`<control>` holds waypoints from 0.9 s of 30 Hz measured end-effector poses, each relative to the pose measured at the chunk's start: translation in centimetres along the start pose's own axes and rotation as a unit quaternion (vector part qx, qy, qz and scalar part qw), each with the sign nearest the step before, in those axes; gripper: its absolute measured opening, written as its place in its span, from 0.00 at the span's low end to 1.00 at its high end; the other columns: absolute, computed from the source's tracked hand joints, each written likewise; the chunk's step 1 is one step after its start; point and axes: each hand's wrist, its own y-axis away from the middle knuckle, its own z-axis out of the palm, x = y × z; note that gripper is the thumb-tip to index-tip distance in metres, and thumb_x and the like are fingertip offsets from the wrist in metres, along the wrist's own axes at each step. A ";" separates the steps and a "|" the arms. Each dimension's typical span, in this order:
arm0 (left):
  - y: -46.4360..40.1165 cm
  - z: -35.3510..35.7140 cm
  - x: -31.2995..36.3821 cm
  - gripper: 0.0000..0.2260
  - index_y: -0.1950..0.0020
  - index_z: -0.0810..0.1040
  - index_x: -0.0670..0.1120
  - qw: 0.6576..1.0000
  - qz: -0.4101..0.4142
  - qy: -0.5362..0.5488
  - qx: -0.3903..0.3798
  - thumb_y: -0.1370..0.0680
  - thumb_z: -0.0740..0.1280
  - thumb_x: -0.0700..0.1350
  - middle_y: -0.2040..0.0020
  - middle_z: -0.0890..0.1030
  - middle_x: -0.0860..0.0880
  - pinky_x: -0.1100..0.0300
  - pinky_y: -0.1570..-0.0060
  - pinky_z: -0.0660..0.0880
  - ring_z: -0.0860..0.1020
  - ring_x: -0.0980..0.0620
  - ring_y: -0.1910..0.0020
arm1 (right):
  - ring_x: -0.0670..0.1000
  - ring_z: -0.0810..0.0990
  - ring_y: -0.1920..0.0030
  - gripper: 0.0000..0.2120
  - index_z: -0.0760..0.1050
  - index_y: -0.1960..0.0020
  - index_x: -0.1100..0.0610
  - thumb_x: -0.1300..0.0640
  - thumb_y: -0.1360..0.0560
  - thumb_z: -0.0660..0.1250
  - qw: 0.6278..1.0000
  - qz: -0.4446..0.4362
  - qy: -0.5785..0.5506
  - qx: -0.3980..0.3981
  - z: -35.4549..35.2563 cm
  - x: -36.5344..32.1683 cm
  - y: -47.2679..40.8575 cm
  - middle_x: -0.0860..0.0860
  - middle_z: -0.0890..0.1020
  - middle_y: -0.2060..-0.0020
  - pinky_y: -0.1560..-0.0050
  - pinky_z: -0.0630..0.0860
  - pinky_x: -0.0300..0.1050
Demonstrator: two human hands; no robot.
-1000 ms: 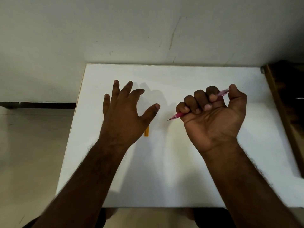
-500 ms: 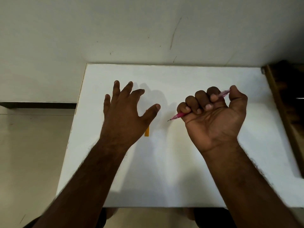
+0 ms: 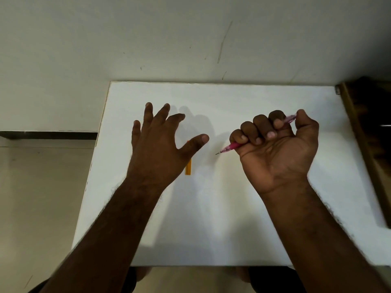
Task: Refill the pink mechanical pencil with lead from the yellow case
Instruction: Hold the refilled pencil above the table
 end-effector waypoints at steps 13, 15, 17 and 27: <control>-0.2 -0.2 0.3 0.51 0.27 0.70 0.54 1.000 0.024 0.006 -0.019 0.43 0.56 0.82 0.20 0.62 0.48 0.36 0.25 0.51 0.47 0.46 0.19 | 0.51 0.57 0.70 0.22 0.65 0.67 0.55 0.42 0.21 0.52 1.000 -0.005 -0.003 0.001 0.0 -0.2 0.0 0.49 0.63 0.75 0.65 0.64 0.44; -0.2 -0.2 0.4 0.51 0.27 0.70 0.54 0.999 0.033 0.008 -0.017 0.43 0.56 0.82 0.21 0.62 0.48 0.35 0.25 0.53 0.47 0.46 0.19 | 0.51 0.57 0.71 0.21 0.65 0.67 0.55 0.43 0.21 0.52 1.000 -0.007 -0.003 0.000 0.0 -0.2 -0.1 0.49 0.63 0.75 0.65 0.64 0.45; -0.1 -0.2 0.4 0.52 0.28 0.70 0.54 0.999 0.039 0.009 -0.017 0.44 0.56 0.82 0.21 0.63 0.48 0.35 0.25 0.53 0.47 0.46 0.19 | 0.51 0.57 0.71 0.21 0.65 0.67 0.55 0.43 0.21 0.52 1.000 -0.008 -0.004 0.001 -0.1 -0.2 -0.1 0.48 0.63 0.75 0.65 0.63 0.44; 0.1 0.0 0.8 0.50 0.27 0.70 0.55 0.999 0.047 0.012 -0.017 0.43 0.57 0.82 0.20 0.62 0.49 0.36 0.24 0.51 0.47 0.47 0.19 | 0.51 0.57 0.71 0.21 0.65 0.67 0.55 0.44 0.21 0.52 1.000 -0.009 -0.007 0.004 -0.2 -0.5 -0.1 0.49 0.63 0.75 0.65 0.63 0.44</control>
